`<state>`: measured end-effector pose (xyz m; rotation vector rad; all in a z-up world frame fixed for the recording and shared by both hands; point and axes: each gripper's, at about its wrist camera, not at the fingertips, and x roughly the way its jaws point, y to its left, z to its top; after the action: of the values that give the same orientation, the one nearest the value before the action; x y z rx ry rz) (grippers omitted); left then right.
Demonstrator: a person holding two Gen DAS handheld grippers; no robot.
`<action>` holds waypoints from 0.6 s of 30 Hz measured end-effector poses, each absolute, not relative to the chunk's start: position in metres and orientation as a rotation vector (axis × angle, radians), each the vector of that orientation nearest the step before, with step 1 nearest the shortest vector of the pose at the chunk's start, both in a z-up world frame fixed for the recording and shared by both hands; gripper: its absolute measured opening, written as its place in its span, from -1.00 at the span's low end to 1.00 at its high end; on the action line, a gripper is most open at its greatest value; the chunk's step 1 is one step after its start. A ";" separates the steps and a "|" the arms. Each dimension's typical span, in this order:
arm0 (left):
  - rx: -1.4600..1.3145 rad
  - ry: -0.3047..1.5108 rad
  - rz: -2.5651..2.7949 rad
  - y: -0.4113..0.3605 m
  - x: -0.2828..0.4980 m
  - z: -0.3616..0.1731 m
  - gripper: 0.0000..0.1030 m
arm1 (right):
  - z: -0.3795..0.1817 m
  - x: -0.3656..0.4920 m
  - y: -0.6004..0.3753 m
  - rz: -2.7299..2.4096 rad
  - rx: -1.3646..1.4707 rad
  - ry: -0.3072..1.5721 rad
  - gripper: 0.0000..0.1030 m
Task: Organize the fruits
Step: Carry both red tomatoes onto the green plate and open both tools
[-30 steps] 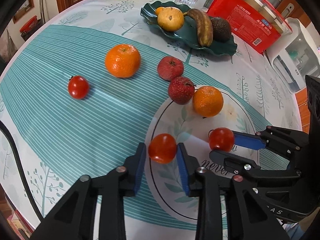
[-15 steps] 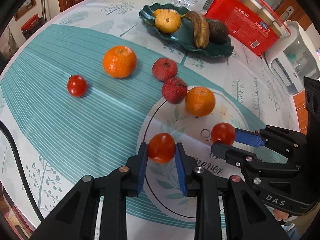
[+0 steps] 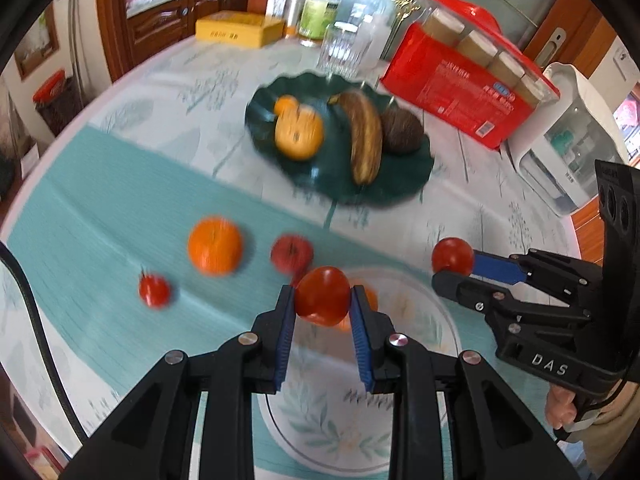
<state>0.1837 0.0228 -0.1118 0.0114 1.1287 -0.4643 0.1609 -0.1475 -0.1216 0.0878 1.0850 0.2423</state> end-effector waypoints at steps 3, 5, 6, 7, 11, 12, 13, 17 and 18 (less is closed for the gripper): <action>0.039 1.095 -0.467 0.012 0.206 -0.093 -0.51 | -0.109 0.178 -0.158 0.210 0.074 1.066 -0.32; 0.050 1.072 -0.470 0.006 0.218 -0.082 -0.51 | -0.099 0.190 -0.164 0.188 0.067 1.048 -0.32; 0.060 1.057 -0.472 0.002 0.225 -0.075 -0.50 | -0.093 0.197 -0.168 0.176 0.066 1.035 -0.32; 0.067 1.048 -0.472 -0.001 0.230 -0.071 -0.50 | -0.089 0.203 -0.171 0.169 0.067 1.027 -0.32; 0.093 1.023 -0.472 -0.015 0.261 -0.056 -0.50 | -0.071 0.233 -0.185 0.137 0.085 1.000 -0.32; 0.099 1.021 -0.468 -0.019 0.270 -0.054 -0.50 | -0.069 0.239 -0.186 0.133 0.086 0.995 -0.32; 0.102 1.021 -0.463 -0.022 0.278 -0.054 -0.50 | -0.066 0.245 -0.188 0.128 0.087 0.990 -0.32; 0.089 1.036 -0.463 -0.031 0.308 -0.056 -0.50 | -0.062 0.274 -0.195 0.095 0.097 0.969 -0.32; 0.088 1.037 -0.463 -0.033 0.313 -0.057 -0.50 | -0.064 0.281 -0.198 0.083 0.107 0.970 -0.32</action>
<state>0.3131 -0.0331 -0.0574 0.0877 1.0371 -0.4626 0.2811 -0.1977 -0.0642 0.1067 0.9696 0.0831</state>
